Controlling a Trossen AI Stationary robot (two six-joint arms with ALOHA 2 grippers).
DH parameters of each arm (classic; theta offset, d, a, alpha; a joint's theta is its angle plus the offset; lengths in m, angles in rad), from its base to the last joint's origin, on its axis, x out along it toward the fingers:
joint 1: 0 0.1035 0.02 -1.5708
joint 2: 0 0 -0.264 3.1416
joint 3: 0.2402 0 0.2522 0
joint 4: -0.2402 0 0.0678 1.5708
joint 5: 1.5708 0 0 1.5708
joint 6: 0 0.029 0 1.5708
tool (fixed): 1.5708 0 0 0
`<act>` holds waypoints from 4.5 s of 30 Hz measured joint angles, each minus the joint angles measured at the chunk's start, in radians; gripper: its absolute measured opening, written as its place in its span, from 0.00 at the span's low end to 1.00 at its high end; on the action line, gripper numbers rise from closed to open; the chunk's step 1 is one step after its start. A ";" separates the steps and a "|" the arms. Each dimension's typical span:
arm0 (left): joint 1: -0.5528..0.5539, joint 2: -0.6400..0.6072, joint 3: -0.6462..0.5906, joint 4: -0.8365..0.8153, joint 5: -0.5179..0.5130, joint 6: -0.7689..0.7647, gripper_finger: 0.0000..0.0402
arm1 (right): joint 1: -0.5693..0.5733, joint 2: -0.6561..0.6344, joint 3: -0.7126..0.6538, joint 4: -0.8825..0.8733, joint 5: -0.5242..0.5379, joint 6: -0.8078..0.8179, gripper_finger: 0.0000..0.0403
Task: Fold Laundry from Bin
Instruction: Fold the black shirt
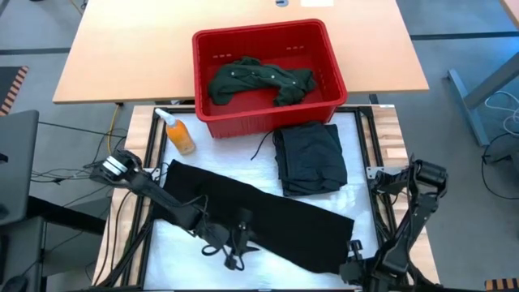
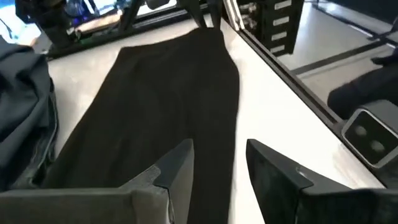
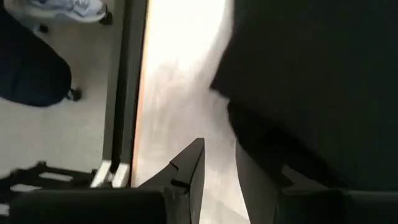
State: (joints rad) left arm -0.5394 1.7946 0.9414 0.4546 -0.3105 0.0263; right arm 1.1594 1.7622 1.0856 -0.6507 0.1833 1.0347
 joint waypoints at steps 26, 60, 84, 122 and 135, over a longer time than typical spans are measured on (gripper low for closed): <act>0.072 0.552 0.729 -0.255 0.301 0.268 0.35 | -0.050 -0.003 0.026 -0.060 0.005 0.161 0.29; 0.155 0.607 0.859 -0.606 0.330 0.151 0.00 | -0.089 0.000 0.025 -0.059 0.029 0.082 0.29; 0.327 0.526 0.858 -0.648 0.278 0.144 0.00 | -0.092 -0.001 0.025 -0.056 -0.003 0.199 0.29; 0.347 0.531 0.835 -0.757 0.250 0.174 0.00 | -0.138 0.059 0.025 -0.098 0.053 0.176 0.27; 0.347 0.531 0.835 -0.762 0.252 0.173 0.00 | -0.248 0.025 0.047 -0.137 -0.126 -0.034 0.04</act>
State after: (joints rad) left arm -0.1928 2.3253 1.7767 -0.3076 -0.0582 0.1993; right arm 0.9112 1.7867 1.1327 -0.7880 0.0572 1.0010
